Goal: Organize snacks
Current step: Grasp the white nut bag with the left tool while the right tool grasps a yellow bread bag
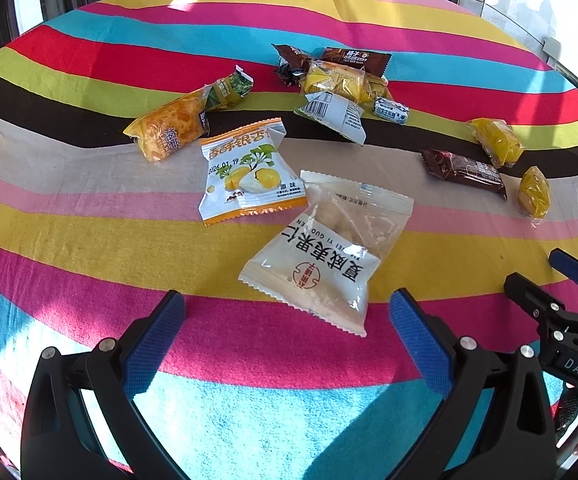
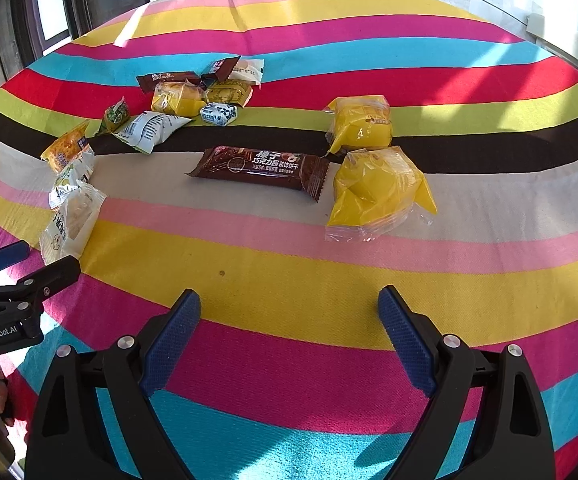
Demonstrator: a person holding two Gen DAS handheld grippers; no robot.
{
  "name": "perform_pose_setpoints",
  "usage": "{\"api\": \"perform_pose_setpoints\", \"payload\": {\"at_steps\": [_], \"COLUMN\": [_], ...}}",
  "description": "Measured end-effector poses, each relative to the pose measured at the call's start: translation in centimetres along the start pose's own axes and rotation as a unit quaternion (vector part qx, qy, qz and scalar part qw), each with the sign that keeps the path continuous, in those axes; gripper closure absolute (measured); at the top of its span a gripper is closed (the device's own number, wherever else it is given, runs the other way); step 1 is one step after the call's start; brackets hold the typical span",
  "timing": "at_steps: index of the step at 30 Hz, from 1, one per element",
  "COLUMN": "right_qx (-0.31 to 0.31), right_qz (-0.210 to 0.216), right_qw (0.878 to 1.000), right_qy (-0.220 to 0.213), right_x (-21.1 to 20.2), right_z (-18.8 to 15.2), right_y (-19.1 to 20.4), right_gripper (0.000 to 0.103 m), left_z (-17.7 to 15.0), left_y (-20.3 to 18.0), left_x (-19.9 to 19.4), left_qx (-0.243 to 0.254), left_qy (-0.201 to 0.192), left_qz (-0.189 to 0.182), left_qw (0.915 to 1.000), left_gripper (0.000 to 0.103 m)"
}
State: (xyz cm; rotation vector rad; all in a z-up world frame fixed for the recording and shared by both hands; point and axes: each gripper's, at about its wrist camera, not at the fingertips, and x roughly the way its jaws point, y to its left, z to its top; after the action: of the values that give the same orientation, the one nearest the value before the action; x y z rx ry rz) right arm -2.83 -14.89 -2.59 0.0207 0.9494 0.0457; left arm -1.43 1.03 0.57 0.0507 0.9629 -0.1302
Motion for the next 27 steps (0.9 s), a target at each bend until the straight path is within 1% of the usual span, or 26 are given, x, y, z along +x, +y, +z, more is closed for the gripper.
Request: {"api": "perform_pose_setpoints", "payload": {"at_steps": [2,3,5,7,10,14,16,17,18,19,20,22,24,27], "right_qx": [-0.012,-0.014,-0.015,-0.018,-0.028,-0.023,-0.023,-0.022,-0.021,-0.017,-0.015,-0.011,0.003,0.025], "right_qz": [0.011,0.018,0.034,0.049,0.063,0.07,0.069,0.071,0.075,0.074,0.068,0.053,0.049,0.05], "right_qw": [1.0,1.0,0.999,0.999,0.998,0.997,0.997,0.997,0.997,0.997,0.997,0.998,0.998,0.998], "right_qy": [0.003,0.003,0.003,0.003,0.005,0.004,0.004,0.001,-0.005,-0.014,-0.022,-0.035,-0.038,-0.034], "right_x": [-0.3,-0.4,-0.8,-1.2,-1.7,-2.0,-2.1,-2.2,-2.5,-2.8,-3.1,-3.5,-3.6,-3.6], "right_z": [-0.3,-0.4,-0.7,-1.0,-1.4,-1.8,-1.9,-1.9,-1.9,-1.8,-1.8,-1.6,-1.3,-1.1], "right_y": [-0.1,-0.3,-0.7,-1.2,-1.9,-2.7,-2.9,-3.1,-3.4,-3.7,-4.1,-5.4,-7.0,-9.2], "right_gripper": [0.016,0.016,0.016,0.016,0.017,0.017,0.017,0.017,0.017,0.017,0.017,0.017,0.017,0.017], "left_z": [-0.7,-0.9,-0.8,-0.2,1.0,2.5,2.9,3.0,3.2,3.2,3.1,2.5,1.5,-0.2], "left_y": [0.4,0.5,0.5,0.6,0.3,-2.1,-3.5,-4.1,-4.3,-4.5,-4.5,-4.0,-3.7,-2.8], "left_x": [-0.5,-0.5,-0.4,0.0,0.8,2.0,2.4,2.4,2.2,2.0,1.8,1.1,0.3,-1.0], "left_qx": [0.013,0.024,0.047,0.063,0.07,0.093,0.107,0.114,0.112,0.11,0.108,0.095,0.09,0.076], "left_qy": [-0.005,0.0,0.0,0.004,0.007,0.013,0.009,0.004,0.0,-0.003,-0.002,-0.007,-0.021,-0.031], "left_qz": [-0.012,-0.022,-0.028,-0.035,-0.05,-0.069,-0.057,-0.055,-0.058,-0.055,-0.061,-0.089,-0.089,-0.106], "left_qw": [0.9998,0.9995,0.9985,0.9974,0.9962,0.9932,0.9926,0.9919,0.992,0.9925,0.9923,0.9914,0.9917,0.991], "left_gripper": [0.001,0.001,0.001,0.001,0.001,0.002,0.008,0.018,0.035,0.046,0.056,0.057,0.057,0.057]}}
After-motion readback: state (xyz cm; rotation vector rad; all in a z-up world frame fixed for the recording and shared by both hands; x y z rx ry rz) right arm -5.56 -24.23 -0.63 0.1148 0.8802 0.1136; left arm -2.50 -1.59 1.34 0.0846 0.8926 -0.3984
